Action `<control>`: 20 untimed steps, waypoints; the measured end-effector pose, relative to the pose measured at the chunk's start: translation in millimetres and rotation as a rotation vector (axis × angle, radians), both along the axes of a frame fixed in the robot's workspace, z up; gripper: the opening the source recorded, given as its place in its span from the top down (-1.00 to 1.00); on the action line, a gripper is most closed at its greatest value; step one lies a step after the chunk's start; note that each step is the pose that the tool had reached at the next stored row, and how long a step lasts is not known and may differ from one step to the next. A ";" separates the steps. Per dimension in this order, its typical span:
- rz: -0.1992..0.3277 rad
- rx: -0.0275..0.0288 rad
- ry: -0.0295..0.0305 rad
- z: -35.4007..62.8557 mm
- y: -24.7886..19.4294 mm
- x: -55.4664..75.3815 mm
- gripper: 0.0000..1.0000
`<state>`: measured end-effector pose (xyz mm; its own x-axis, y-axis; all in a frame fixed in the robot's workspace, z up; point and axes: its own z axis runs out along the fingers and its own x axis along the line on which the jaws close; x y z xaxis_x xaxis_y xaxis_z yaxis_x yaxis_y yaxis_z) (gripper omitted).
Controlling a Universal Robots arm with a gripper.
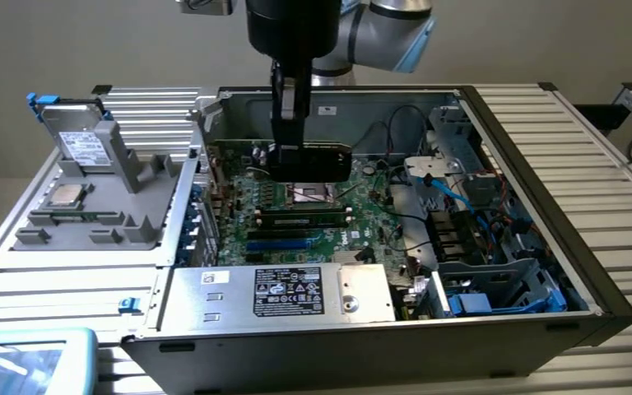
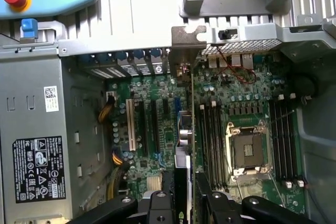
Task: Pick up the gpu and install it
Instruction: 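Insert the gpu into the slot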
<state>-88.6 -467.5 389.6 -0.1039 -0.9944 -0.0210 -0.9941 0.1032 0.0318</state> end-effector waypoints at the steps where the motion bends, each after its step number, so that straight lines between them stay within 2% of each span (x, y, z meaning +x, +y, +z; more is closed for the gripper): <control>1: 0.000 0.0000 0.0000 -1.8 -0.1 -0.5 0.44; 7: -0.001 -0.0001 0.0000 -12.7 -4.7 -0.6 0.44; 20: -0.001 -0.0001 0.0000 -36.3 -10.6 -2.4 0.44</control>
<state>-91.0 -478.1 353.3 -0.1053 -0.9942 -0.0208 -0.9940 0.1046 0.0318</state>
